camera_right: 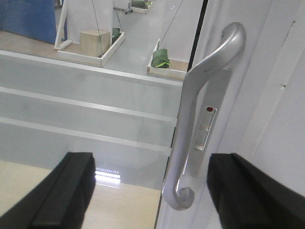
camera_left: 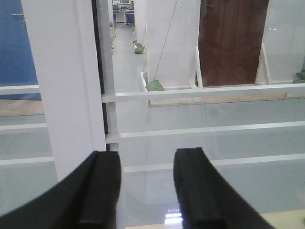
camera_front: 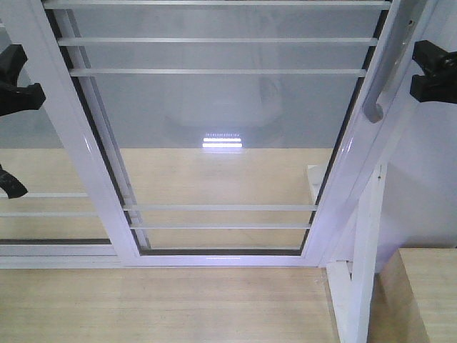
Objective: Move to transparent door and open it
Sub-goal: 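Raise both grippers and move the right gripper toward the silver handle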
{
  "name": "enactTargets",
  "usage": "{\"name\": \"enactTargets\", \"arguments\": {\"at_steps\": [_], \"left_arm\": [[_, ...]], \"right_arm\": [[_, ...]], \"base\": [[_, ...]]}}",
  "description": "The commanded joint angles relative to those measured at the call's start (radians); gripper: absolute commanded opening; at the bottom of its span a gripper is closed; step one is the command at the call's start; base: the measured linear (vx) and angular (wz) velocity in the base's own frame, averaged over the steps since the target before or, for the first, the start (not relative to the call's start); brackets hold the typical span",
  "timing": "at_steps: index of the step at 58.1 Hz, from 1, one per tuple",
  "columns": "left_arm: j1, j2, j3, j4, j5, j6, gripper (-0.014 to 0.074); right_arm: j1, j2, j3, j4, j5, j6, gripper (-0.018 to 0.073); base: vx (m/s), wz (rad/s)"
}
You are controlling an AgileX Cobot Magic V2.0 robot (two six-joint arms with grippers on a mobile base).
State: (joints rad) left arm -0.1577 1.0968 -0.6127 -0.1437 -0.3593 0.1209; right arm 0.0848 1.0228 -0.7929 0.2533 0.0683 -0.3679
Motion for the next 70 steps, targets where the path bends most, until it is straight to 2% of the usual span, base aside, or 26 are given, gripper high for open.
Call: {"name": "enactTargets", "arguments": {"at_steps": [1,15,20,32,57,70], "left_arm": [[-0.003,-0.014,-0.039,-0.006,-0.077,-0.008,0.0492],[-0.003,-0.014,-0.039,-0.006,-0.077,-0.008,0.05],[-0.003,-0.014,-0.039,-0.006,-0.077,-0.008,0.05],[-0.003,-0.014,-0.039,-0.006,-0.077,-0.008,0.05],[-0.003,-0.014,-0.039,-0.006,-0.077,-0.007,0.05],[-0.003,-0.014,-0.039,-0.006,-0.077,-0.007,0.05]], "right_arm": [[-0.003,-0.007,-0.036,0.039,-0.079,0.035,0.0611],[-0.003,0.102,-0.036,0.055,-0.131,0.012,0.0568],[-0.003,0.162,-0.04,0.055,-0.162,-0.026,0.0564],[-0.003,0.288,-0.04,0.056,-0.3,-0.077,0.0564],[-0.003,0.466,-0.044,0.063,-0.537,-0.077,0.0529],[-0.003,0.555,-0.157,0.048,-0.53,-0.078,0.0519]], "base": [[0.0,0.0],[0.0,0.0],[0.0,0.0],[0.0,0.0],[0.0,0.0],[0.0,0.0]]}}
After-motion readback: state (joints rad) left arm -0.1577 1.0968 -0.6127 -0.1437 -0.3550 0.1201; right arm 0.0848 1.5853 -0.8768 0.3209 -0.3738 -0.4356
